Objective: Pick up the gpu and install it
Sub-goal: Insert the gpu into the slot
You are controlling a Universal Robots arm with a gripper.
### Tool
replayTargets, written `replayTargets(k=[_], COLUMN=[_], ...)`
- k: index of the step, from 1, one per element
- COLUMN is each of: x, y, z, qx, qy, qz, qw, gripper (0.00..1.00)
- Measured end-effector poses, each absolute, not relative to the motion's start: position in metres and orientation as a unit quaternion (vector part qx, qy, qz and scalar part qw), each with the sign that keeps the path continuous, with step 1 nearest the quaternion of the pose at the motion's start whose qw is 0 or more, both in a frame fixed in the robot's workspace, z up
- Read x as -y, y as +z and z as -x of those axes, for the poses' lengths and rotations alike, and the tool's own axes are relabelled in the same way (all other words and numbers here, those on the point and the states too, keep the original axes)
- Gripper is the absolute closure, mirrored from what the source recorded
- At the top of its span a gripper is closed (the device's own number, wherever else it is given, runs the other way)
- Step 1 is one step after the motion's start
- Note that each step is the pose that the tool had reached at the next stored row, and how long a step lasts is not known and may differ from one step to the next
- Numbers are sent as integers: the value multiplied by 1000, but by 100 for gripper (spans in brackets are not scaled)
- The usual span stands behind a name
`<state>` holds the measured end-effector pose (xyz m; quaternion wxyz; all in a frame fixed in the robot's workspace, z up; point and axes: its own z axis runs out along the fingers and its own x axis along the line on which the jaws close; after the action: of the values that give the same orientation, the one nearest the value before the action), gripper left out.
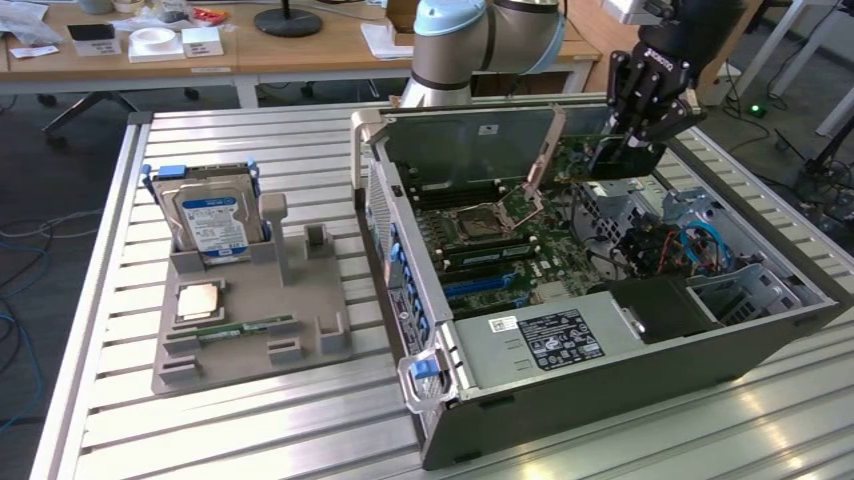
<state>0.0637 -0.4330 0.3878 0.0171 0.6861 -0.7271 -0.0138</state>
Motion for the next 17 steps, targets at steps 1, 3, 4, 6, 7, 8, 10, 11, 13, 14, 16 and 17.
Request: replayTargets(k=[1, 3, 4, 6, 7, 8, 10, 11, 13, 14, 16, 17], x=[433, 433, 433, 433, 433, 433, 433, 433, 433, 433, 433, 433], y=[388, 388, 388, 388, 388, 388, 388, 388, 388, 387, 388, 388], z=[-63, -63, -63, -62, -61, -60, -57, -55, -53, -52, -52, -52], qx=[727, 727, 727, 727, 727, 727, 727, 727, 727, 727, 727, 727], qy=[-14, -14, -14, -14, -14, -14, -15, -16, -17, -17, -17, -17], qz=[-686, -686, -686, -686, -686, -686, -686, -686, -686, -686, -686, -686], qw=[17, 17, 17, 17, 17, 16, 15, 14, 12, 12, 12, 12], gripper=[73, 73, 73, 73, 73, 73, 73, 73, 73, 73, 73, 73])
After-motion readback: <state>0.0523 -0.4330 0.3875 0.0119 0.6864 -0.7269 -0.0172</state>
